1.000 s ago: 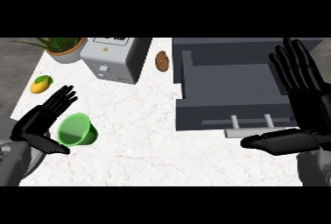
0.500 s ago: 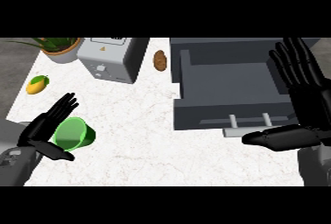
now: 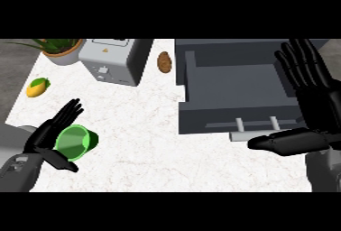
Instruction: Pick up the cup, place it into the drawer and close the drawer
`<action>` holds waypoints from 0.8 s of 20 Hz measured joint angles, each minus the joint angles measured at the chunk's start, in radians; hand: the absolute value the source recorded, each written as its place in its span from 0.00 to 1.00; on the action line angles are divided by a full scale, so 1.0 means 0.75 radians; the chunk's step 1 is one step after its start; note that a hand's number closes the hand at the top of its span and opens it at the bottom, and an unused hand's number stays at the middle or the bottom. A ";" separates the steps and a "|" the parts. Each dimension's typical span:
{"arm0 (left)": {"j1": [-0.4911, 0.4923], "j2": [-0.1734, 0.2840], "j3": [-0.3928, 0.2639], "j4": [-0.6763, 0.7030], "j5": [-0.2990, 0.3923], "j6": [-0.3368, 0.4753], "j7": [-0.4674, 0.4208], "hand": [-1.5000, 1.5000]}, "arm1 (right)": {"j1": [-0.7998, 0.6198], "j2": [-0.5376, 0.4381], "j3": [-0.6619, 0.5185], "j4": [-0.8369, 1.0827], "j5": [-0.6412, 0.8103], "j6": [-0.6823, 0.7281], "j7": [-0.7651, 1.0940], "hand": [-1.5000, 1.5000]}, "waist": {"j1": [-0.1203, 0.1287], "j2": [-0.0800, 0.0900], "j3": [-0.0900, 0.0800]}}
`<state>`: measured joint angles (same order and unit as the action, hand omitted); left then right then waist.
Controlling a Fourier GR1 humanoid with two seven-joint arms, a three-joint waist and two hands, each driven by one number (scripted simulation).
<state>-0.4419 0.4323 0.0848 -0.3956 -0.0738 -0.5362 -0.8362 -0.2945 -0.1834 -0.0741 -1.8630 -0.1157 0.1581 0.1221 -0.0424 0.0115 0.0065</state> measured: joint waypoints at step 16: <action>-0.057 -0.064 -0.073 0.030 0.027 -0.043 -0.013 1.00 | -0.015 -0.027 -0.033 0.031 -0.024 0.029 -0.016 0.00 | -0.011 0.002 0.003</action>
<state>-0.4847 0.3840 0.0298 -0.3732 -0.0536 -0.5682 -0.8462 -0.3058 -0.2039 -0.0991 -1.8395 -0.1340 0.1801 0.1099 -0.0504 0.0128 0.0088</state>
